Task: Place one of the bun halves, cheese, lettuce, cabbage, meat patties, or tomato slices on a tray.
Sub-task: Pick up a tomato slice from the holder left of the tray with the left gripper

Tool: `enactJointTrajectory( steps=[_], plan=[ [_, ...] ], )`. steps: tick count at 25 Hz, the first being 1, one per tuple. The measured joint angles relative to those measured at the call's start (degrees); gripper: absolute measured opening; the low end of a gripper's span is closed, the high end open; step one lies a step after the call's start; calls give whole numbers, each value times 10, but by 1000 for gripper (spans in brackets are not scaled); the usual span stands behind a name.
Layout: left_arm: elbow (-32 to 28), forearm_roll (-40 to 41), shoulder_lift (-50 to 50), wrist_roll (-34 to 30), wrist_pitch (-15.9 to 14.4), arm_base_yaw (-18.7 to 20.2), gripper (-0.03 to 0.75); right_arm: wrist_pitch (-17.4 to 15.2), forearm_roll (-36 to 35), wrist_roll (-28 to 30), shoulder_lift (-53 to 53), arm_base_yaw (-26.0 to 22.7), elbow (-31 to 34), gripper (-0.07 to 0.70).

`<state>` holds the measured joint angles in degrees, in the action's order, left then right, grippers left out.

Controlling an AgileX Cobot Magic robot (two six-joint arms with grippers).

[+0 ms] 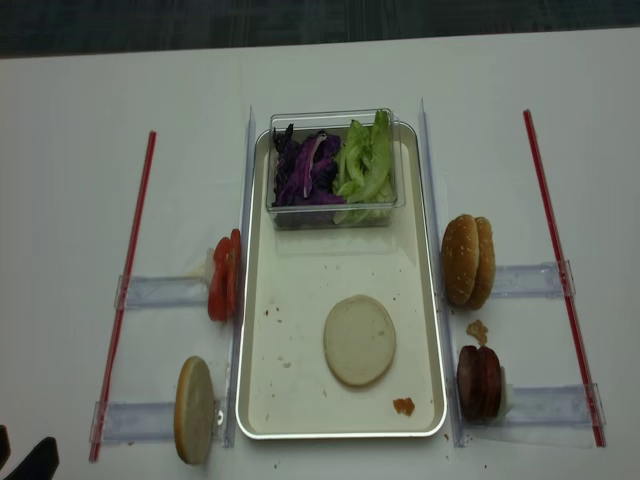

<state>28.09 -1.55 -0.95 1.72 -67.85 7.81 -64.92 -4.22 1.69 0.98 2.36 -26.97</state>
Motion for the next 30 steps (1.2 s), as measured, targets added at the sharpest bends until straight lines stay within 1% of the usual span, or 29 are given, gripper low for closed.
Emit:
enactJointTrajectory(
  steps=[21, 26, 30],
  plan=[
    [0, 0, 3, 0, 0, 0, 327, 0, 0, 0, 0, 0, 0, 450],
    [0, 0, 83, 0, 1, 0, 327, 0, 0, 0, 0, 0, 0, 450],
    [15, 0, 157, 3, 14, 0, 327, 0, 0, 0, 0, 0, 0, 450]
  ],
)
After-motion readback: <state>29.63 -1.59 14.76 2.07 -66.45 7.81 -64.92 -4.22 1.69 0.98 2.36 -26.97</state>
